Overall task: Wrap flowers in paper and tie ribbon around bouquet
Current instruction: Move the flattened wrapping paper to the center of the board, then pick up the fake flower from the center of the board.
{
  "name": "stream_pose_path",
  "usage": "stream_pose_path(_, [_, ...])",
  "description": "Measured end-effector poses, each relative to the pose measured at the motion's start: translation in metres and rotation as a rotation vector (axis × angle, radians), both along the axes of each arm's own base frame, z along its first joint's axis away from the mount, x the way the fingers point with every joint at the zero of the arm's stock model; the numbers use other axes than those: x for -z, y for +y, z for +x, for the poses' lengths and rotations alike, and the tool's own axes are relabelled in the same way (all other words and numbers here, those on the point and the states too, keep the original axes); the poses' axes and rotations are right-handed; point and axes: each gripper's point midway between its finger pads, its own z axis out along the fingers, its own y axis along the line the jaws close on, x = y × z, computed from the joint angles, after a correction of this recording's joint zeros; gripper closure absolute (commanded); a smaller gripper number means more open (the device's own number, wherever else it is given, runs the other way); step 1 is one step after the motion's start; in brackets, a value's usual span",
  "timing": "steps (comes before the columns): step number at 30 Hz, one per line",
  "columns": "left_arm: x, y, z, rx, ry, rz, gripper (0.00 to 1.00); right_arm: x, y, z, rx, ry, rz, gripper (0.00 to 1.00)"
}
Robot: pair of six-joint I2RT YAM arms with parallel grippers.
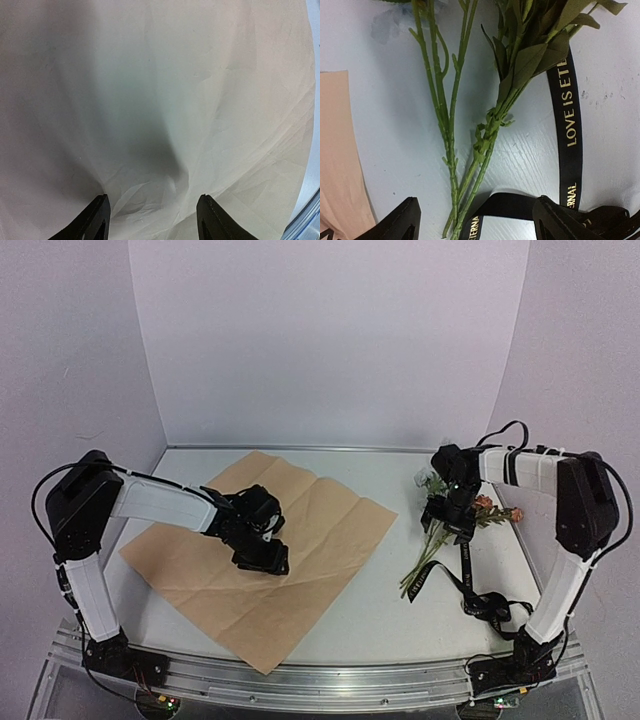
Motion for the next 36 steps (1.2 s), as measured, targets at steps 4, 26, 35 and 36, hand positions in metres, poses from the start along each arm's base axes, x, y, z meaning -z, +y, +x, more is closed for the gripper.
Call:
stream_pose_path(4, [0.0, 0.004, -0.007, 0.017, -0.002, 0.009, 0.39, 0.021, 0.001, 0.008, -0.005, 0.047, -0.027, 0.18])
stream_pose_path(26, [-0.087, 0.106, 0.052, -0.404, -0.142, 0.024, 0.23, 0.056, 0.0, 0.034, 0.021, 0.071, -0.097, 1.0])
stream_pose_path(35, [-0.038, 0.279, 0.046, -0.938, -0.034, 0.18, 0.16, 0.051, 0.001, 0.036, -0.017, 0.059, -0.093, 1.0])
stream_pose_path(36, [-0.029, 0.293, 0.038, -0.986, -0.008, 0.193, 0.16, 0.048, 0.002, 0.037, -0.025, 0.052, -0.09, 1.0])
